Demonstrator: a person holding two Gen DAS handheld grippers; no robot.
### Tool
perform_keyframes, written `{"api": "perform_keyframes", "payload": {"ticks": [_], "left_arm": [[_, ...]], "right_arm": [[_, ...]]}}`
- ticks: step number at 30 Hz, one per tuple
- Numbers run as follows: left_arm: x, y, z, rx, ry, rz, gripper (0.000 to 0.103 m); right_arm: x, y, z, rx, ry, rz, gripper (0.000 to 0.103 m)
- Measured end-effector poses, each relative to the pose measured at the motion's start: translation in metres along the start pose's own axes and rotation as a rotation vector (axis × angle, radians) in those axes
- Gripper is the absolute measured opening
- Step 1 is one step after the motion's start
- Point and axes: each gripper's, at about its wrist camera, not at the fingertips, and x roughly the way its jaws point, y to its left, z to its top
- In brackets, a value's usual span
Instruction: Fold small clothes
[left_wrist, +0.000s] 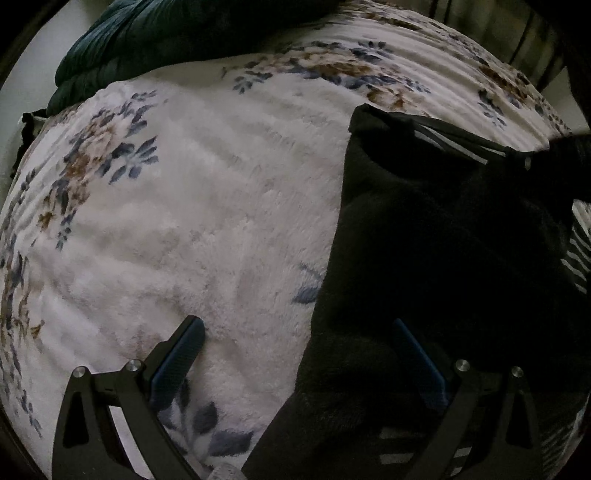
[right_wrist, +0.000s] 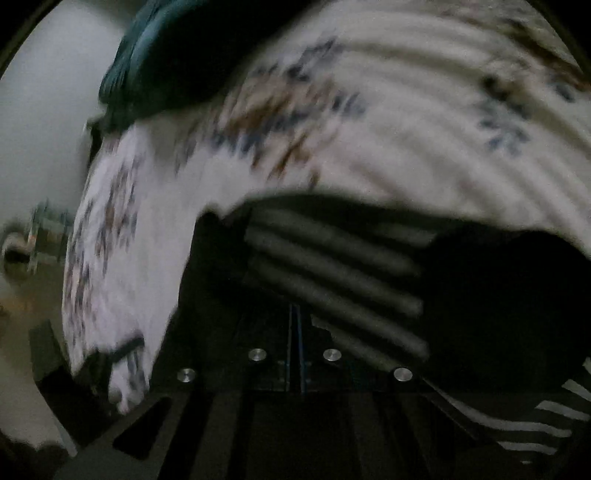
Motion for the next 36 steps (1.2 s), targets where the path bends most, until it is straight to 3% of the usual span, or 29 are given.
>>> {"api": "perform_keyframes", "payload": {"ticks": [2,5,6,7,9,10,14,19,20,22,23,27,31,32,33,34,35,36], "left_arm": [[0.0,0.001,0.0,0.004,-0.004,-0.01,0.103],[0.0,0.002,0.0,0.005,-0.003,-0.014,0.103],[-0.001,0.003,0.0,0.004,0.001,-0.016,0.103],[-0.002,0.004,0.001,0.005,0.007,-0.014,0.103],[-0.008,0.006,0.005,0.0,0.005,-0.01,0.103],[-0.014,0.008,0.011,-0.003,-0.005,-0.008,0.103],[-0.02,0.011,0.049,0.015,-0.036,-0.013,0.103],[0.027,-0.011,0.106,0.082,0.017,0.018,0.103],[0.036,-0.015,0.112,0.098,0.031,0.026,0.103],[0.055,-0.022,0.125,0.114,0.052,0.048,0.103],[0.059,-0.023,0.129,0.114,0.054,0.044,0.103],[0.064,-0.029,0.135,0.131,0.046,0.05,0.103],[0.048,-0.034,0.129,0.137,0.021,0.079,0.103],[0.038,-0.035,0.124,0.14,0.004,0.084,0.103],[0.027,-0.037,0.118,0.142,-0.015,0.083,0.103],[0.015,-0.039,0.11,0.145,-0.033,0.082,0.103],[0.001,-0.044,0.101,0.152,-0.053,0.086,0.103],[-0.013,-0.045,0.091,0.156,-0.07,0.094,0.103]], "right_arm": [[-0.004,-0.012,0.008,0.064,-0.029,-0.007,0.001],[0.006,-0.02,0.015,0.092,0.028,0.001,0.002],[0.008,-0.022,0.017,0.111,0.048,0.0,0.006],[0.007,-0.025,0.019,0.123,0.054,0.007,0.011],[-0.001,-0.031,0.021,0.15,0.062,0.021,0.042],[-0.011,-0.036,0.019,0.16,0.049,0.035,0.046],[-0.039,-0.058,-0.01,0.128,0.081,0.021,0.046],[-0.034,-0.09,-0.057,0.083,0.214,-0.089,0.047],[-0.032,-0.094,-0.063,0.083,0.224,-0.102,0.046],[-0.031,-0.097,-0.072,0.058,0.2,-0.131,0.019],[-0.034,-0.097,-0.074,0.035,0.158,-0.185,0.0],[-0.05,-0.12,-0.071,0.133,0.039,-0.258,0.0],[-0.053,-0.136,-0.077,0.208,0.061,-0.255,0.001],[-0.058,-0.137,-0.08,0.224,0.065,-0.267,0.012],[-0.062,-0.136,-0.082,0.235,0.073,-0.296,0.044],[-0.068,-0.131,-0.086,0.246,0.082,-0.339,0.064],[-0.075,-0.128,-0.092,0.253,0.08,-0.379,0.095],[-0.083,-0.126,-0.1,0.264,0.071,-0.412,0.103]]}}
